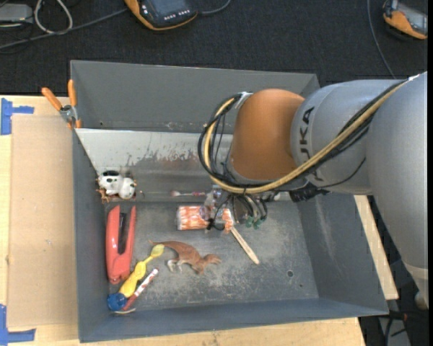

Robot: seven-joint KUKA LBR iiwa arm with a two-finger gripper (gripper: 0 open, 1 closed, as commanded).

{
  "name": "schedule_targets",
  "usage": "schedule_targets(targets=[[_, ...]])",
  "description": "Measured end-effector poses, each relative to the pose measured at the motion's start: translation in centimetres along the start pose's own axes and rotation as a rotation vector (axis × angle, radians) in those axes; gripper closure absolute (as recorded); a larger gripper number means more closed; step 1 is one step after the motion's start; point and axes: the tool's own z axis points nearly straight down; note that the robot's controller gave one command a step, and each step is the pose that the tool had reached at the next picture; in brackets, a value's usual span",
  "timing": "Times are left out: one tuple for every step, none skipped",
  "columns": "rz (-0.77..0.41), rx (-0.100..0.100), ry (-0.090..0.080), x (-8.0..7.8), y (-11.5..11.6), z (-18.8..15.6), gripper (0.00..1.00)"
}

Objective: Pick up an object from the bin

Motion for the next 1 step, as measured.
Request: schedule_targets(targets=[[-0.024, 0.001, 0.004, 0.07, -0.64, -6.80, 1.00]])
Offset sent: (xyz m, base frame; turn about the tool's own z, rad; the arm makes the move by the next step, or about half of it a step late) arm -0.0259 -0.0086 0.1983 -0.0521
